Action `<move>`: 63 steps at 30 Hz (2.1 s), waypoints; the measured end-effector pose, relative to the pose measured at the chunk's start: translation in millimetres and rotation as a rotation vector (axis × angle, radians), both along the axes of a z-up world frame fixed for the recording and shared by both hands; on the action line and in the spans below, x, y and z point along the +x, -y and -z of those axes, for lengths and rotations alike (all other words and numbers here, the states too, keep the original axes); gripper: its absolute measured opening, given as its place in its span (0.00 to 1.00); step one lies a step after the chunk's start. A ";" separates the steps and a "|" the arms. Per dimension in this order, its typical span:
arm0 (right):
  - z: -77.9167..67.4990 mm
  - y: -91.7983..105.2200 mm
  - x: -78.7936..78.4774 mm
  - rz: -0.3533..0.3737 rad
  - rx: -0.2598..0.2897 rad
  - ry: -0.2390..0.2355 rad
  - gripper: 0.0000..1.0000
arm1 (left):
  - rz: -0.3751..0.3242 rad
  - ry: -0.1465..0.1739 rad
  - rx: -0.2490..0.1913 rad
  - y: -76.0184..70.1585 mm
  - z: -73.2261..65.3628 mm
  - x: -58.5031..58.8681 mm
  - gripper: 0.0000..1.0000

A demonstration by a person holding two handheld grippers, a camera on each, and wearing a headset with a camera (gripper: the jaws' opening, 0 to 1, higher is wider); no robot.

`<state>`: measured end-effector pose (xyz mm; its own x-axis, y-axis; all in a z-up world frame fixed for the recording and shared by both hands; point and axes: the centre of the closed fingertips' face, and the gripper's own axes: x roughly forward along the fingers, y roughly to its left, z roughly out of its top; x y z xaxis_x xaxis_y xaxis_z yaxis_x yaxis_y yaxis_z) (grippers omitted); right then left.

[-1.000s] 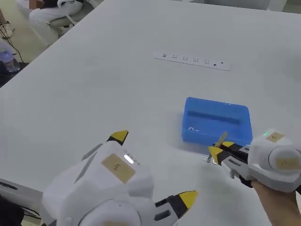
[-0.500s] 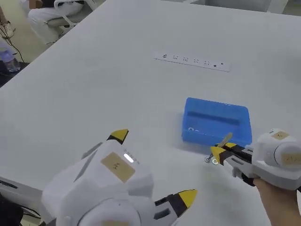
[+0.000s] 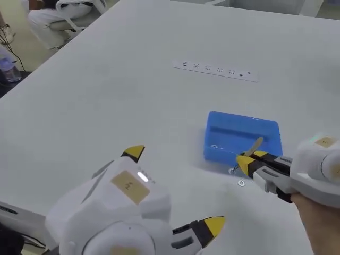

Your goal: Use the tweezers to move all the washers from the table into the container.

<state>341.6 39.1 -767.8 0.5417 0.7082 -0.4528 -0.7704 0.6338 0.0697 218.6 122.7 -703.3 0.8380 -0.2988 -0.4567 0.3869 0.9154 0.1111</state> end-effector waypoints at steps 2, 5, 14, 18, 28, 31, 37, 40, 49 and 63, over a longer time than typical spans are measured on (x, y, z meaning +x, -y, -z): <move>-9.0 0.4 2.9 0.007 0.017 0.012 0.02 | 0.003 0.000 -0.001 0.9 0.1 -0.1 0.97; -24.1 1.8 9.9 0.025 0.043 0.034 0.02 | 0.006 -0.001 -0.004 1.8 0.5 0.5 0.98; -26.2 3.6 36.7 0.069 0.032 0.085 0.02 | 0.011 0.002 -0.015 3.2 -1.3 1.4 0.99; -7.1 1.9 44.3 0.076 0.003 0.058 0.02 | 0.001 -0.007 0.002 0.0 1.6 1.2 0.99; 24.1 -2.8 50.6 0.049 -0.088 0.049 0.03 | -0.005 -0.029 -0.002 -0.4 9.1 -1.3 0.99; 27.8 -2.1 53.3 0.059 -0.100 0.048 0.03 | -0.005 -0.037 0.002 -0.9 12.5 -1.7 0.99; 31.7 -3.9 58.5 0.067 -0.101 0.030 0.03 | -0.017 -0.053 -0.005 -4.2 18.2 -0.9 0.99; 39.1 -3.6 58.9 0.070 -0.113 0.002 0.03 | -0.019 -0.058 -0.004 -4.9 19.3 0.2 0.99; 42.5 -3.7 61.1 0.077 -0.100 -0.007 0.03 | -0.026 -0.066 -0.008 -6.2 22.1 0.8 0.99; 19.4 10.2 61.8 0.133 -0.027 -0.026 0.04 | -0.019 -0.048 0.009 -5.4 15.0 1.0 0.99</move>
<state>403.4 29.0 -787.3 0.6178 0.6182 -0.4861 -0.6775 0.7322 0.0701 219.6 128.1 -718.2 0.8202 -0.2792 -0.4993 0.3751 0.9215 0.1009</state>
